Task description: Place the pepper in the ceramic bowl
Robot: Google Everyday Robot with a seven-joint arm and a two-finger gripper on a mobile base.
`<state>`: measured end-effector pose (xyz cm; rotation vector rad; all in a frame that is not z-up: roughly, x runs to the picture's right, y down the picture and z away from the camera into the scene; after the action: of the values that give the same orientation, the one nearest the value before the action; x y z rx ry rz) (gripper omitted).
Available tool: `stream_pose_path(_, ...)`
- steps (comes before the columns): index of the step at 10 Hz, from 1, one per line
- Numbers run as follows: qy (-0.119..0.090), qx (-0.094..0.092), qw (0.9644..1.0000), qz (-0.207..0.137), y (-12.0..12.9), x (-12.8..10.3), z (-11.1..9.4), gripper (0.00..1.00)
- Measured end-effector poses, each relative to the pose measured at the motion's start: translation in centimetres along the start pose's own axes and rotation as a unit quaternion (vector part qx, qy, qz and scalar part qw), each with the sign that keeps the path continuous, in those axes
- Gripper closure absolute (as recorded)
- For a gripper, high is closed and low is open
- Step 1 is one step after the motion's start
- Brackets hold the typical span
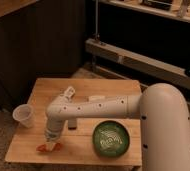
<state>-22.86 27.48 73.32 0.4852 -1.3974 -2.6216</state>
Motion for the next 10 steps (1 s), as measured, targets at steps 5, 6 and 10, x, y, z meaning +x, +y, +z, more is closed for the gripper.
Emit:
stream_pose_path(5,0.000,0.003,1.0000,-0.004,0.2,-0.4,-0.9,0.97)
stream_pose_path(6,0.000,0.003,1.0000,-0.004,0.2,-0.4,-0.9,0.97)
stream_pose_path(10,0.000,0.005,0.9999,-0.009,0.2,-0.7,-1.3,0.97)
